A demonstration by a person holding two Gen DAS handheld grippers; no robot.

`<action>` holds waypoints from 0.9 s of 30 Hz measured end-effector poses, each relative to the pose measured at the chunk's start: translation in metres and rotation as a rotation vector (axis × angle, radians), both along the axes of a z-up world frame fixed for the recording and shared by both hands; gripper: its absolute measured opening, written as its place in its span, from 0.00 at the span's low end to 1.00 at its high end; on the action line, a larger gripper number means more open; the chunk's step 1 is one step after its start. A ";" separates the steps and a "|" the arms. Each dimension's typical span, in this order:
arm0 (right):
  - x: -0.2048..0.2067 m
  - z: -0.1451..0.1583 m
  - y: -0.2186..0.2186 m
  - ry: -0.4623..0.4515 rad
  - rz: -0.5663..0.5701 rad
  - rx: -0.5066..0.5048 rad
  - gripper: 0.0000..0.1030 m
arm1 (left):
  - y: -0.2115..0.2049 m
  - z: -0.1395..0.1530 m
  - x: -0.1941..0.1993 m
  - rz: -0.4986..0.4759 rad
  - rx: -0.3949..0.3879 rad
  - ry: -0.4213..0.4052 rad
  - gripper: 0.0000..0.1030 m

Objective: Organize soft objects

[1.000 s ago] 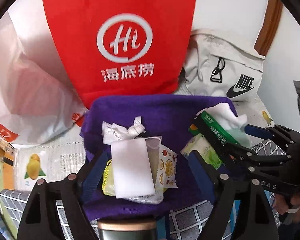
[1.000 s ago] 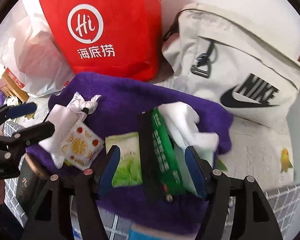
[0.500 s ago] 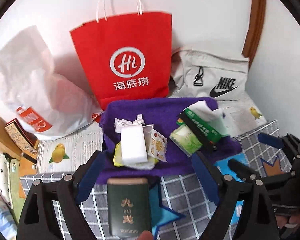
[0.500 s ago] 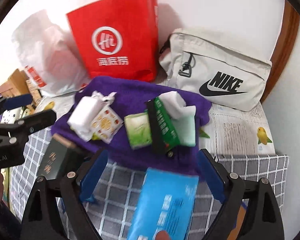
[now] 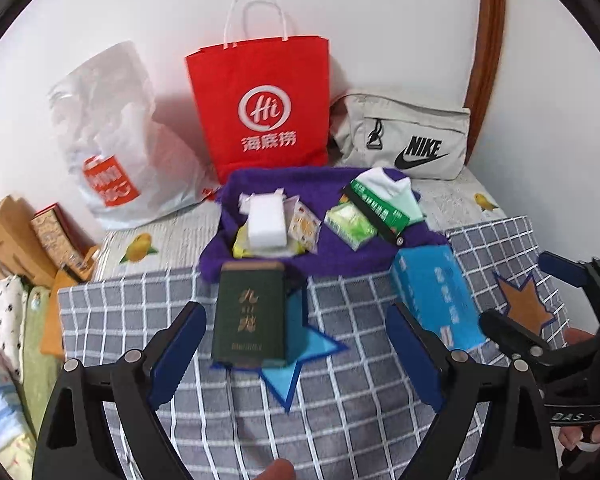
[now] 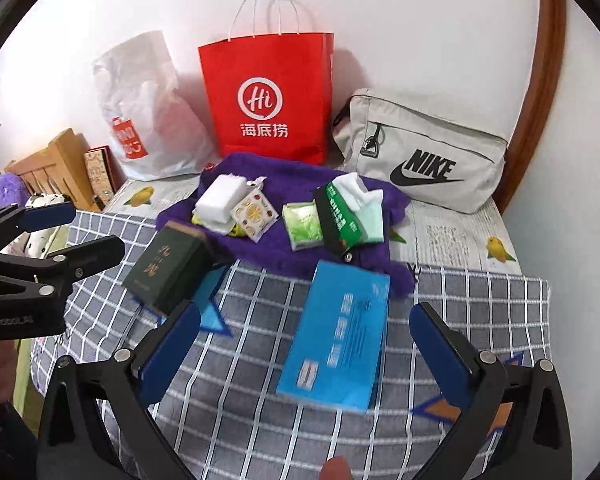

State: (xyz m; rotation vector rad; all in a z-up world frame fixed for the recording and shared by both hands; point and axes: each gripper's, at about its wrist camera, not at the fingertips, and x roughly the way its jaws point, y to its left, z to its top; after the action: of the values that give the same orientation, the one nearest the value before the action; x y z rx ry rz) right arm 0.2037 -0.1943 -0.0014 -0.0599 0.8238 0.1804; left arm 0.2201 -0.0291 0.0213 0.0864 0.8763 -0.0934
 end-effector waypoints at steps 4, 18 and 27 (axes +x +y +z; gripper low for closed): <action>-0.024 -0.002 -0.006 -0.017 -0.018 0.003 1.00 | 0.000 -0.007 -0.020 0.012 -0.025 0.011 0.89; -0.078 0.002 -0.014 -0.038 -0.059 0.042 1.00 | -0.007 -0.014 -0.070 0.023 -0.059 -0.029 0.89; -0.089 0.000 -0.012 -0.034 -0.053 0.069 1.00 | -0.007 -0.010 -0.087 0.019 -0.087 -0.048 0.89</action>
State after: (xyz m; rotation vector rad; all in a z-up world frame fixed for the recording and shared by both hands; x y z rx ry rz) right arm 0.1146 -0.2058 -0.0012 0.0240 0.7840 0.1571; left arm 0.1332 -0.0360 0.0111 -0.0010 0.8244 -0.1111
